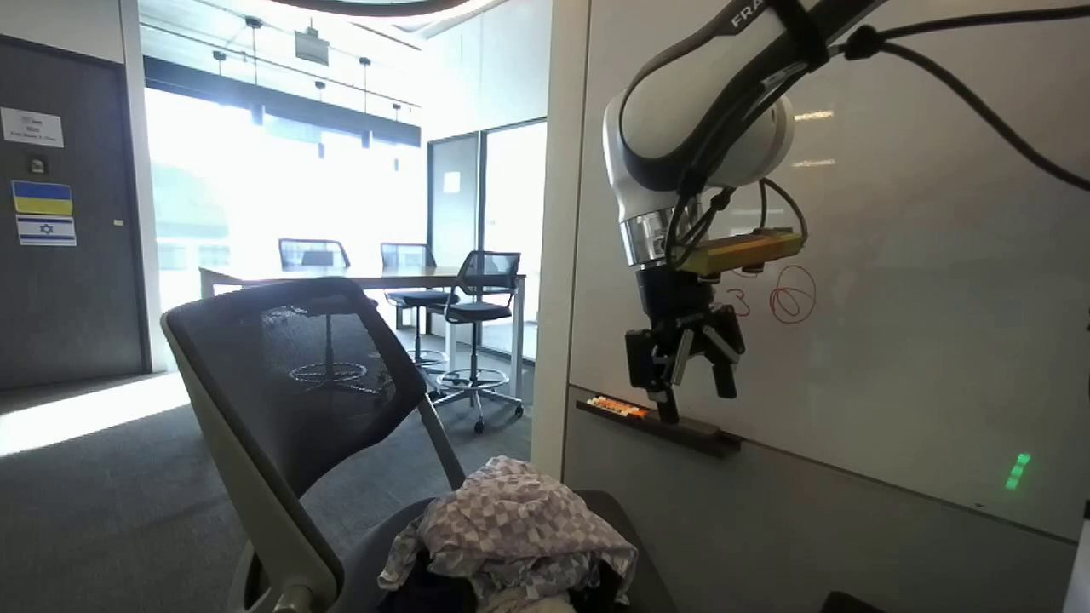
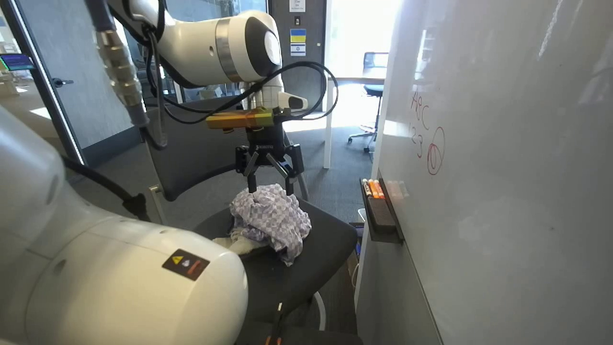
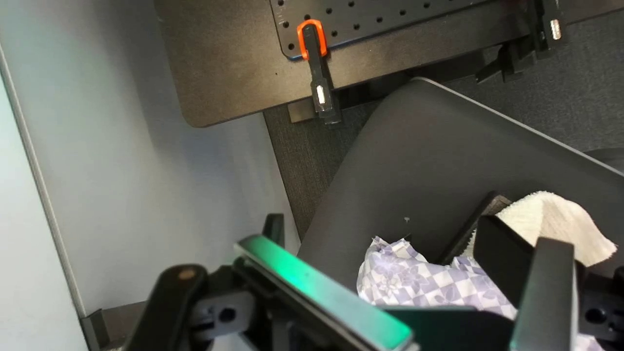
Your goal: Pick the marker eraser and erase the words on the whiteboard
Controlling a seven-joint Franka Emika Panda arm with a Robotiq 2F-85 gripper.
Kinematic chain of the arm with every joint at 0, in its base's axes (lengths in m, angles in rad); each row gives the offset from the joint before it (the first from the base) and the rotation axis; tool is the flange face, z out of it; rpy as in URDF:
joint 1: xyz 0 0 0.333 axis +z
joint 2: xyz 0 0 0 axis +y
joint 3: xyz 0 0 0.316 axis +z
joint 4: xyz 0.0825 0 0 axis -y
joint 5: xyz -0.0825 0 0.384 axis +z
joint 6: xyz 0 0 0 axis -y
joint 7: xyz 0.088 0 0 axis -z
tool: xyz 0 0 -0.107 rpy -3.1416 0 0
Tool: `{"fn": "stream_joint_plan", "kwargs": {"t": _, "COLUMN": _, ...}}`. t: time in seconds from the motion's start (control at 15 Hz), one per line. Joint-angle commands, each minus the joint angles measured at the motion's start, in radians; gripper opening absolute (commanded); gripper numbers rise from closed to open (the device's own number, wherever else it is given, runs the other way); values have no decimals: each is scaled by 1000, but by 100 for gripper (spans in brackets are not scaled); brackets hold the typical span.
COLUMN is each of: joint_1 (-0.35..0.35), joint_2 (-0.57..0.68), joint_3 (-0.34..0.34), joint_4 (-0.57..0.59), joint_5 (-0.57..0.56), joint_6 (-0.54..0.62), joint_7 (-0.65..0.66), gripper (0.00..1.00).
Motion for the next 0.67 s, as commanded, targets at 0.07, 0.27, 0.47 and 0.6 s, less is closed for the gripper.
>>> {"fn": "stream_joint_plan", "kwargs": {"t": 0.07, "joint_1": -42, "joint_2": 28, "joint_3": 1, "joint_4": -68, "joint_5": -140, "joint_6": 98, "joint_7": 94, "gripper": 100}}
{"fn": "stream_joint_plan", "kwargs": {"t": 0.27, "joint_1": -69, "joint_2": 79, "joint_3": -7, "joint_4": -125, "joint_5": -225, "joint_6": 111, "joint_7": 155, "gripper": 100}}
{"fn": "stream_joint_plan", "kwargs": {"t": 0.47, "joint_1": -36, "joint_2": 153, "joint_3": -1, "joint_4": -150, "joint_5": -208, "joint_6": 95, "joint_7": 138, "gripper": 100}}
{"fn": "stream_joint_plan", "kwargs": {"t": 0.6, "joint_1": -8, "joint_2": 197, "joint_3": 6, "joint_4": -161, "joint_5": -187, "joint_6": 136, "joint_7": 141, "gripper": 100}}
